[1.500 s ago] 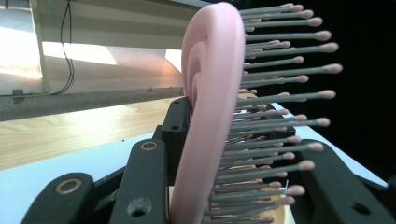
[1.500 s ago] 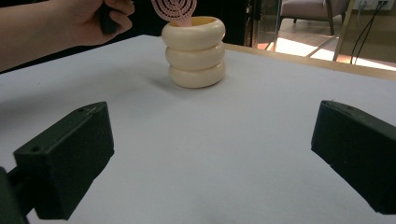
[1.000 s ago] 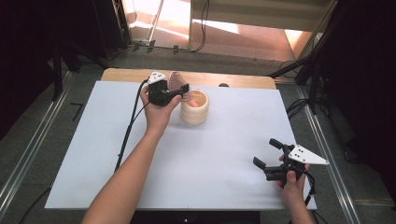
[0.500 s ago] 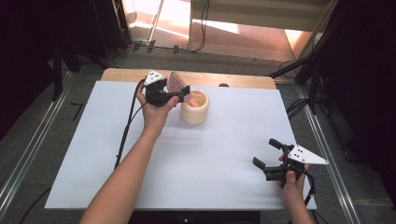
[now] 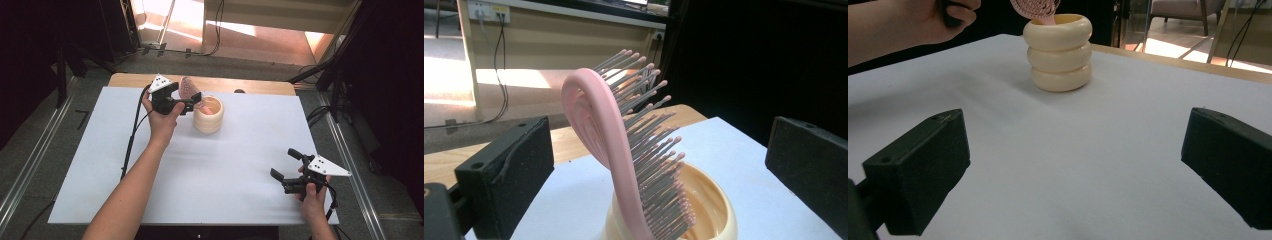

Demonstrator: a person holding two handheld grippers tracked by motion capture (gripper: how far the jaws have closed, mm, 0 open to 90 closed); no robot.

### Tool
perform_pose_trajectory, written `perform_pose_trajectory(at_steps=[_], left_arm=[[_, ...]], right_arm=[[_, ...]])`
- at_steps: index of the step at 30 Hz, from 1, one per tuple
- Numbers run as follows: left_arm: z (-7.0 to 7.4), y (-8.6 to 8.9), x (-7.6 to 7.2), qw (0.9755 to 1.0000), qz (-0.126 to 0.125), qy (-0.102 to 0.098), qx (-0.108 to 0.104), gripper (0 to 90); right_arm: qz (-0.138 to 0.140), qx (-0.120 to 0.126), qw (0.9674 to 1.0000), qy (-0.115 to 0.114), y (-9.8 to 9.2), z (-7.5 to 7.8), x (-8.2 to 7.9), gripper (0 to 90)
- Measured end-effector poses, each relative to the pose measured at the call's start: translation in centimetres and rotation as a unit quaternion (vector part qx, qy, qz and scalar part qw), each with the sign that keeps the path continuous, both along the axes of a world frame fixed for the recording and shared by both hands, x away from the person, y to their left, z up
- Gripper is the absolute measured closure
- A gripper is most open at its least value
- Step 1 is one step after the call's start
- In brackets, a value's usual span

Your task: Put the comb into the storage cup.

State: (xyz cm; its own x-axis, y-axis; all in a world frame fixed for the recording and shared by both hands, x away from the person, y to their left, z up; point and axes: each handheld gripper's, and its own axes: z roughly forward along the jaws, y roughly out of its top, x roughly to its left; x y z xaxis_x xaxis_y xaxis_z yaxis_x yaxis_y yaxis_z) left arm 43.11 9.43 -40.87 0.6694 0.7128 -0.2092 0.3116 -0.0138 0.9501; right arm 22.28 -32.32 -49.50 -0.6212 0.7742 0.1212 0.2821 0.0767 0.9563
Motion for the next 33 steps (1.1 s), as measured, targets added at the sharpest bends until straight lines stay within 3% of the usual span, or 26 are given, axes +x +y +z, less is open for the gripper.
perform_pose_trajectory(at_steps=[17,33], left_arm=[[0.8,1.9,-1.7,0.9998,-0.012,-0.015,0.009,0.0],[0.7,3.4,-4.5,0.9992,-0.02,-0.029,0.018,0.0]], right_arm=[[0.0,-0.001,1.0,0.0,0.1,0.0,0.0,0.0],[0.0,-0.005,1.0,0.002,0.2,-0.1,0.1,0.0]])
